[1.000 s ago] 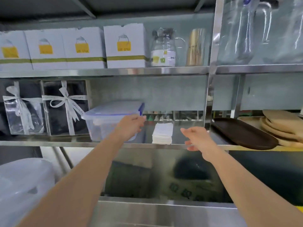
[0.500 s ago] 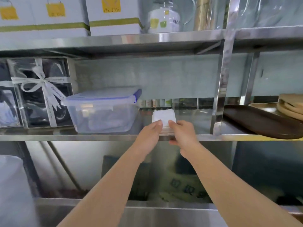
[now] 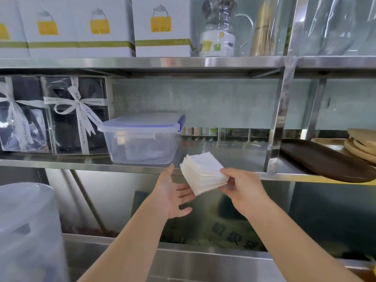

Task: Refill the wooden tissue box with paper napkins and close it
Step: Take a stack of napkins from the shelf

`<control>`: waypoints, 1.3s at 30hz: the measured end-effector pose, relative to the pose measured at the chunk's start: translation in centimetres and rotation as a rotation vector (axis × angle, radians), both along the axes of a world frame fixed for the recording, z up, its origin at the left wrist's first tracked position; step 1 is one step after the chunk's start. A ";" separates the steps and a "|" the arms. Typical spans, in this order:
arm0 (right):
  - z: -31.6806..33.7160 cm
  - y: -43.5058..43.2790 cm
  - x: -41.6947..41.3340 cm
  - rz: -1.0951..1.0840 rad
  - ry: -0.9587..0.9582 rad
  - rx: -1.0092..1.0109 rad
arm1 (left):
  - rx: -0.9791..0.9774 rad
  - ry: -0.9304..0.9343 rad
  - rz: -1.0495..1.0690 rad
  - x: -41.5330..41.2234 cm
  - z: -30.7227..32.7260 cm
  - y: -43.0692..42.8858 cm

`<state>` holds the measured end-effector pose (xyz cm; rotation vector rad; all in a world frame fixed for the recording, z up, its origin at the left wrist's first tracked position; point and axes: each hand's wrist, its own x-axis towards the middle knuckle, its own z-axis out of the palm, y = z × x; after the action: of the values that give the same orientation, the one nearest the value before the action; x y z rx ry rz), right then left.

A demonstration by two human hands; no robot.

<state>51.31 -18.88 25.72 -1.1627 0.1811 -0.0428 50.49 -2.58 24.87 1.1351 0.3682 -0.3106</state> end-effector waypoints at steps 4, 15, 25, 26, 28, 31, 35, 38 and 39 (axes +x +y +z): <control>-0.8 -0.4 -2.9 0.104 0.038 -0.006 | 0.015 0.039 -0.030 -1.6 0.1 1.2; 0.9 -1.8 -10.3 0.172 -0.027 -0.161 | 0.309 0.066 -0.203 -9.2 3.5 2.7; 1.9 -3.8 -20.7 0.330 0.016 -0.131 | 0.330 0.045 -0.217 -19.9 3.6 1.6; 1.5 -4.0 -21.8 0.350 0.043 -0.091 | 0.314 0.047 -0.204 -20.9 3.2 1.5; 0.9 -4.2 -24.2 0.412 0.091 -0.019 | 0.285 0.056 -0.183 -23.0 2.4 1.4; -0.2 -4.0 -27.5 0.432 0.142 0.058 | 0.245 0.079 -0.176 -26.2 0.9 1.7; -1.9 -3.7 -30.8 0.395 0.298 -0.048 | 0.210 0.116 -0.152 -30.0 -0.9 2.0; -2.8 -3.4 -33.3 0.406 0.408 -0.161 | 0.209 0.136 -0.138 -32.5 -2.0 2.2; -3.1 -3.4 -34.1 0.404 0.420 -0.180 | 0.211 0.140 -0.136 -33.3 -2.3 2.1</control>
<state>17.18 -22.31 22.65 -1.3605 0.3140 0.5550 17.15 -0.43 22.54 1.3527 0.4560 -0.4808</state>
